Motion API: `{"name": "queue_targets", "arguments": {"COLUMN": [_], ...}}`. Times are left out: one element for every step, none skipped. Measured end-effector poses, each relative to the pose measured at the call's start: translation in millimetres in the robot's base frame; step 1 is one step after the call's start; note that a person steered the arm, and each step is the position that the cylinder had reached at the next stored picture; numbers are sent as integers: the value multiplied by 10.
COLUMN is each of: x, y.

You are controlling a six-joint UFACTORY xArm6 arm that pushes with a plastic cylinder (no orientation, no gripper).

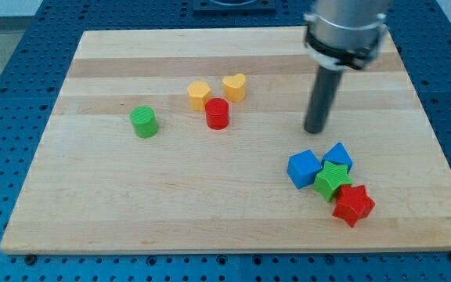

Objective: Separate the red circle from the yellow blocks

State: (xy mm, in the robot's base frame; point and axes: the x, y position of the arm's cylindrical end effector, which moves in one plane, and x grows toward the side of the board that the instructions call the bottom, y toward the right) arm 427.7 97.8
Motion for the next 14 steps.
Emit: {"name": "queue_targets", "arguments": {"x": [-81, -460, -958, -1237, -1183, -1517, -1971, -1772, -953, -220, 14, 393, 507, 474], "y": [-804, -856, -830, -1277, -1720, -1421, -1643, -2284, -1817, -1419, -1344, -754, -614, -341]}}
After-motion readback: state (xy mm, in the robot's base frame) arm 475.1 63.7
